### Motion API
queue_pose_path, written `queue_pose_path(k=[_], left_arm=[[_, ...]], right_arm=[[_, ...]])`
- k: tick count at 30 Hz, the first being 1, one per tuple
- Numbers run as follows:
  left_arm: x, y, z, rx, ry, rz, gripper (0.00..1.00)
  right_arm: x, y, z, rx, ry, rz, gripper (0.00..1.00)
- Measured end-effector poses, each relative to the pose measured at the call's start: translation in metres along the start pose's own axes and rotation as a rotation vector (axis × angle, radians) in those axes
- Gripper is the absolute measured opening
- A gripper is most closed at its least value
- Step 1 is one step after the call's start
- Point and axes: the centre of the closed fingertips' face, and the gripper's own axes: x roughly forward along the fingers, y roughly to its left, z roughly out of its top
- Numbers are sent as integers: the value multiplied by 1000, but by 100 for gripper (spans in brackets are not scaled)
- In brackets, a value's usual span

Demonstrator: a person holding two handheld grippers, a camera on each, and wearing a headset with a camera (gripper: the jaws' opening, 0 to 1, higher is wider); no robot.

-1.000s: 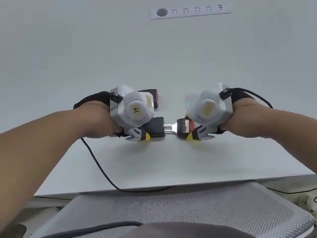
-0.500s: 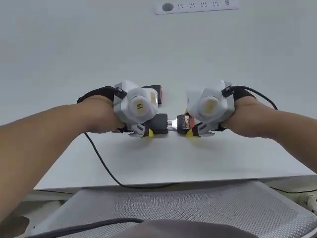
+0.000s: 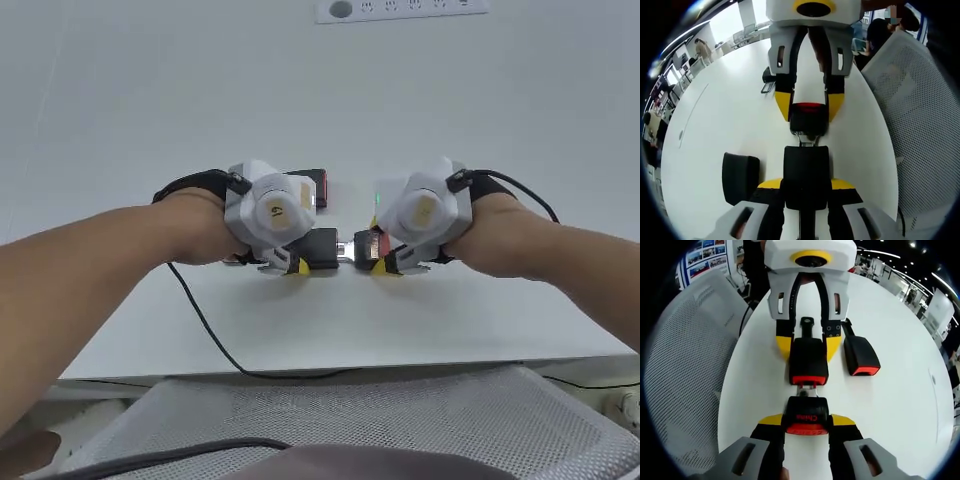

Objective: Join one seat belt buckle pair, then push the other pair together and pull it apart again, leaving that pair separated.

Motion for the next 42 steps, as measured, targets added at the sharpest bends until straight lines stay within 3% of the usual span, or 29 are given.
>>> queue_pose_path(k=[7, 20, 36, 42], left_arm=[[0, 0, 1, 0, -6, 1, 33], [1, 2, 0, 2, -16, 0, 32], [0, 3, -2, -10, -17, 0, 33], [-1, 1, -4, -36, -54, 17, 33]], right_arm=[[4, 1, 11, -26, 3, -3, 29], [4, -1, 15, -11, 8, -14, 29], [5, -5, 11, -16, 8, -12, 29], [5, -6, 9, -2, -12, -21, 29]])
